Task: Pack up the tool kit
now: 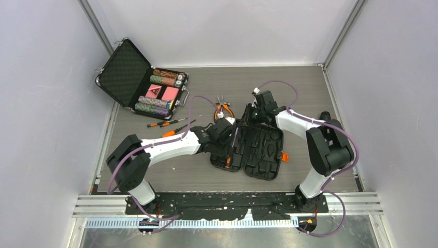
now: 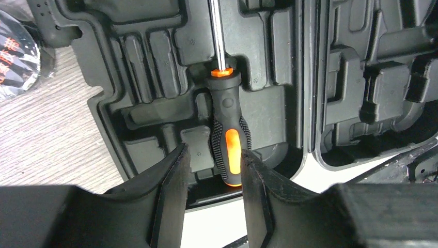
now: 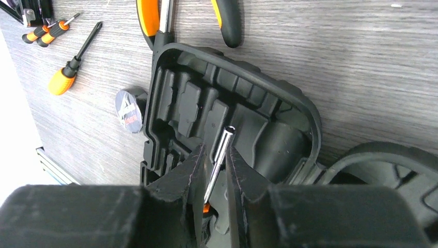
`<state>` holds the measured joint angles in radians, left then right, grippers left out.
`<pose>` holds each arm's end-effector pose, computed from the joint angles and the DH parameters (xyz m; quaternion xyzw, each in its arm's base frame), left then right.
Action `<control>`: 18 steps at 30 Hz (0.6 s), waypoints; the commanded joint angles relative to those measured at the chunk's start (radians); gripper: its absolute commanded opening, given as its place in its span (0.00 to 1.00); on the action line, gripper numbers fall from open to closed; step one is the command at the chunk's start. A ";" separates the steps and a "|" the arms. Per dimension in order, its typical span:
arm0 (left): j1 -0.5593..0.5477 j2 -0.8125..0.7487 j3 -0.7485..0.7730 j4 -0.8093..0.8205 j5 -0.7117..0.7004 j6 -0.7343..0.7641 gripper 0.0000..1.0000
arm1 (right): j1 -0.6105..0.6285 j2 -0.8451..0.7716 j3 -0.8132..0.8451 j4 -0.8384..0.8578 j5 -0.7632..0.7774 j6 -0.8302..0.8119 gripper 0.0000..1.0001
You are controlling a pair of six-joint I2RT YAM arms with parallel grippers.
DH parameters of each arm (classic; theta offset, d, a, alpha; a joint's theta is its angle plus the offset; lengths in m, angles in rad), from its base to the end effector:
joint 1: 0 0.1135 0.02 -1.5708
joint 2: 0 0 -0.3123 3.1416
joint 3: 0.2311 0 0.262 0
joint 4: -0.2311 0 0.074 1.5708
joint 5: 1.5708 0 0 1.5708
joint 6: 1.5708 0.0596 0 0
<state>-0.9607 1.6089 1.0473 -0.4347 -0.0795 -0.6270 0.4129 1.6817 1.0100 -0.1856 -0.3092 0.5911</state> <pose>0.2057 -0.2860 0.2286 0.1481 0.9468 -0.1751 0.2257 0.3382 0.1679 0.2133 0.0288 0.9270 0.2925 0.2331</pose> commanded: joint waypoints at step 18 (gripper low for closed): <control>-0.019 0.170 0.165 -0.160 0.076 0.004 0.16 | 0.001 0.118 -0.008 0.084 -0.031 0.038 0.18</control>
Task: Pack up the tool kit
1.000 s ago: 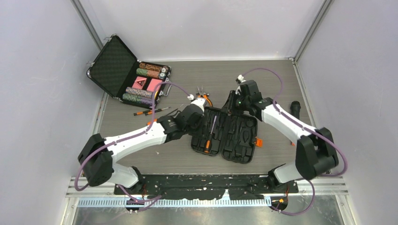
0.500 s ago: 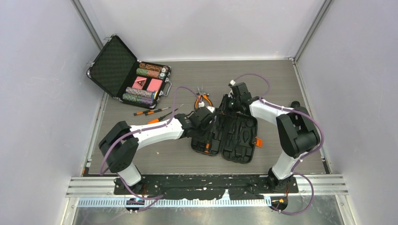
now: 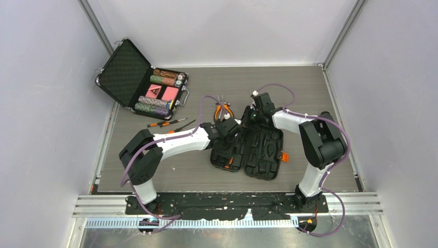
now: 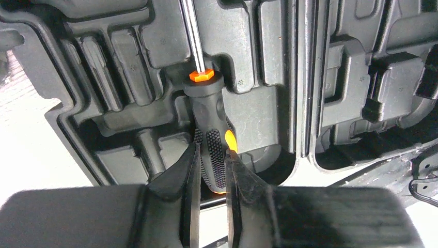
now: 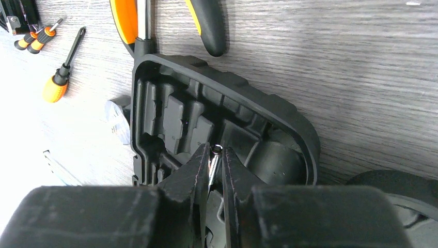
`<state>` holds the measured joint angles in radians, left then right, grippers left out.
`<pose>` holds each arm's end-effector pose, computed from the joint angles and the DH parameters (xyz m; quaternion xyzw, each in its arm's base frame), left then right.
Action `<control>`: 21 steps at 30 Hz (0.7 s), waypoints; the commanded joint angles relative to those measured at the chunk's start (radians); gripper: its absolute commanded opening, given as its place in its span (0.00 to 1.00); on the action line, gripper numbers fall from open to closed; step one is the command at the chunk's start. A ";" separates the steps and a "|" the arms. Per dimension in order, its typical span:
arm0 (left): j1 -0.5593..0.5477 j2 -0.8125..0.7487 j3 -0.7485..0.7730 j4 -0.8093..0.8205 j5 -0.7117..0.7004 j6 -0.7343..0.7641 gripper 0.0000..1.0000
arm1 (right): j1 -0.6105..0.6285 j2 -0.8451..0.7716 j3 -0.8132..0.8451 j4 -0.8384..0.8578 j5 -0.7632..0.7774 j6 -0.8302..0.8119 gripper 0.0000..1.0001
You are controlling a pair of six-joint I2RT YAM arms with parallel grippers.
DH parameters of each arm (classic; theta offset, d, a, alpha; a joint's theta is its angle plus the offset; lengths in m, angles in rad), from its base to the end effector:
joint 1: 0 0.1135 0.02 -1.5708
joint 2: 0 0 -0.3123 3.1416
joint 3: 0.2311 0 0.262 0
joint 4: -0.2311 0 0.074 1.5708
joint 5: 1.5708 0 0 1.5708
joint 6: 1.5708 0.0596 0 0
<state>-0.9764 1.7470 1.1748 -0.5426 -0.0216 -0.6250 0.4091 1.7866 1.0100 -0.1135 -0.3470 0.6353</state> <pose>0.2141 -0.3145 0.2134 0.1679 0.9595 -0.1549 0.1649 0.3522 0.1748 0.1816 0.0475 0.9291 0.3050 0.2038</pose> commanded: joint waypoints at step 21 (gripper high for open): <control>0.031 0.151 0.040 -0.068 0.158 -0.015 0.00 | 0.084 0.070 -0.079 -0.235 0.420 -0.122 0.05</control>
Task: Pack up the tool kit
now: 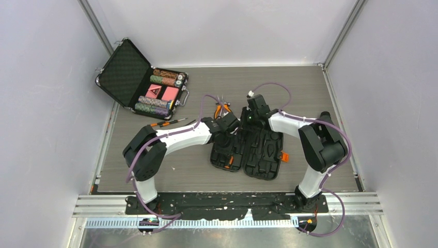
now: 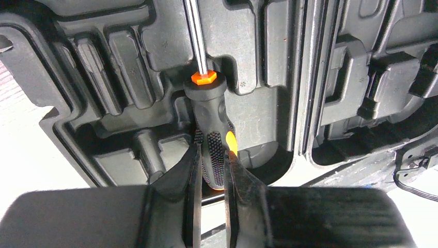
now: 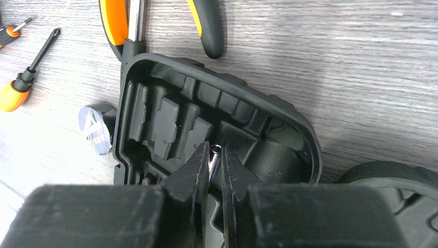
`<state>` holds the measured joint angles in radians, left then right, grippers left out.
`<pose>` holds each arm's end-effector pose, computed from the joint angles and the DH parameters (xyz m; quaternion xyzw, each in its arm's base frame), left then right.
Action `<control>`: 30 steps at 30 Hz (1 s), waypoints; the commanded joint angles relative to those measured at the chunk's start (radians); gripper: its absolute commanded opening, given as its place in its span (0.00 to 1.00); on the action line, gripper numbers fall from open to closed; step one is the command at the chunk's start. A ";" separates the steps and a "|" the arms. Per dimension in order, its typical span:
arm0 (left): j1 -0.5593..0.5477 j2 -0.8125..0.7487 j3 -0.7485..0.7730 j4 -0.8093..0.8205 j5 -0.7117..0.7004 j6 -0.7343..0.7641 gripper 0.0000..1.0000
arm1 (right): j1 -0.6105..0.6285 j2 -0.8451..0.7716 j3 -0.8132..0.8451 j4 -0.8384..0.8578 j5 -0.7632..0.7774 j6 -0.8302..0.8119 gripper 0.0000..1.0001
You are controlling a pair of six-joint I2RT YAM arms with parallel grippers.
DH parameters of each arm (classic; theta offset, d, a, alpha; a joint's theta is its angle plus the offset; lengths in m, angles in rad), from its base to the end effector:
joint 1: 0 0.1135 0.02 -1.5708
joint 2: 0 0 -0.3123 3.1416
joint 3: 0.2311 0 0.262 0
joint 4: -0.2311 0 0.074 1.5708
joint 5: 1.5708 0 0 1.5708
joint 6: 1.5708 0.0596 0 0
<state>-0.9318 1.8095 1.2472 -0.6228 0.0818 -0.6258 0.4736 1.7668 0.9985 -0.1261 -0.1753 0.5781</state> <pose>0.2297 -0.3174 0.2081 0.1572 0.9680 -0.1631 0.1081 0.3414 0.1867 0.1823 0.0201 0.9400 0.2373 0.2444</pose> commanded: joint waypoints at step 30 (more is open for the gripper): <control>0.019 0.009 -0.106 0.100 0.113 -0.020 0.00 | 0.084 0.395 -0.080 -0.207 0.358 0.002 0.05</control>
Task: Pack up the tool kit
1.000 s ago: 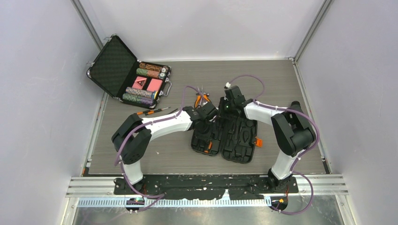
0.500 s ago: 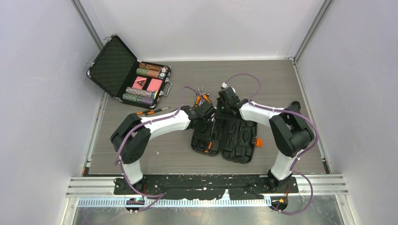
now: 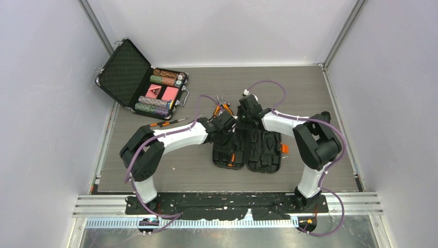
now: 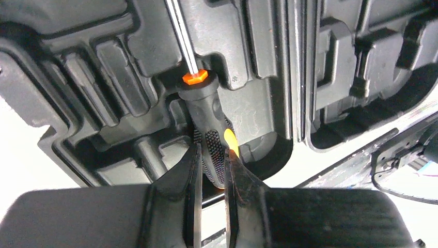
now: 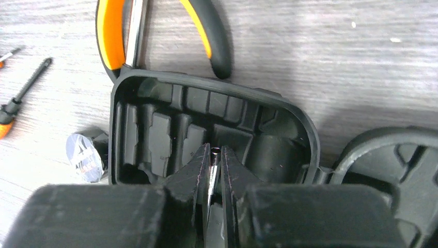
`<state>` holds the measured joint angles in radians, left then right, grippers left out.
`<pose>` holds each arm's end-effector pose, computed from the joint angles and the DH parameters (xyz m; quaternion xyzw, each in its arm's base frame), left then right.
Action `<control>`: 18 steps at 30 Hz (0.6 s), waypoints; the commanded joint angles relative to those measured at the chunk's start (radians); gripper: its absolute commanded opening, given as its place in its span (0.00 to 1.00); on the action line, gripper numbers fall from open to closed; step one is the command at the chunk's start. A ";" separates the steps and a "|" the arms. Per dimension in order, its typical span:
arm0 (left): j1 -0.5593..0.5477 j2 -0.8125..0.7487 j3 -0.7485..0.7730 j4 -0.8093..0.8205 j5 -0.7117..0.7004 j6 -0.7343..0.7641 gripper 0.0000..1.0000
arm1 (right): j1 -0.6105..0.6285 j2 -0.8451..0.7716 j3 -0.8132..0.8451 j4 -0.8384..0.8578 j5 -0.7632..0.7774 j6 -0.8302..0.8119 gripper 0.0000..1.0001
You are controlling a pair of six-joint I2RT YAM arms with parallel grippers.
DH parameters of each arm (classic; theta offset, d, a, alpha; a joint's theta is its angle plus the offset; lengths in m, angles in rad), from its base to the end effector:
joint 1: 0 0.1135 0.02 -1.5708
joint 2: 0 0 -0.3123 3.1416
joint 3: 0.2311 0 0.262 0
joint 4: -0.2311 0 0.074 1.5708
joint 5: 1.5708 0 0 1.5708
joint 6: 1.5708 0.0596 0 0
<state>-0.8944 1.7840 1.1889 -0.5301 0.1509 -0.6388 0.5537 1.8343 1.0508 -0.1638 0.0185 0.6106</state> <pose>0.2360 -0.3083 0.2055 0.1405 0.9625 -0.2058 0.1077 0.3428 0.2106 0.1691 0.0299 0.9513 0.1613 0.2610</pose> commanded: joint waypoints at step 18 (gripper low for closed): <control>0.015 0.064 -0.090 0.017 0.044 -0.012 0.00 | 0.003 0.347 -0.229 -0.089 0.116 -0.015 0.05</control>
<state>-0.8570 1.7821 1.1618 -0.4179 0.1234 -0.6540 0.5587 1.9221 1.0172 0.1349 -0.0029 0.6594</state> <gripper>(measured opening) 0.133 0.150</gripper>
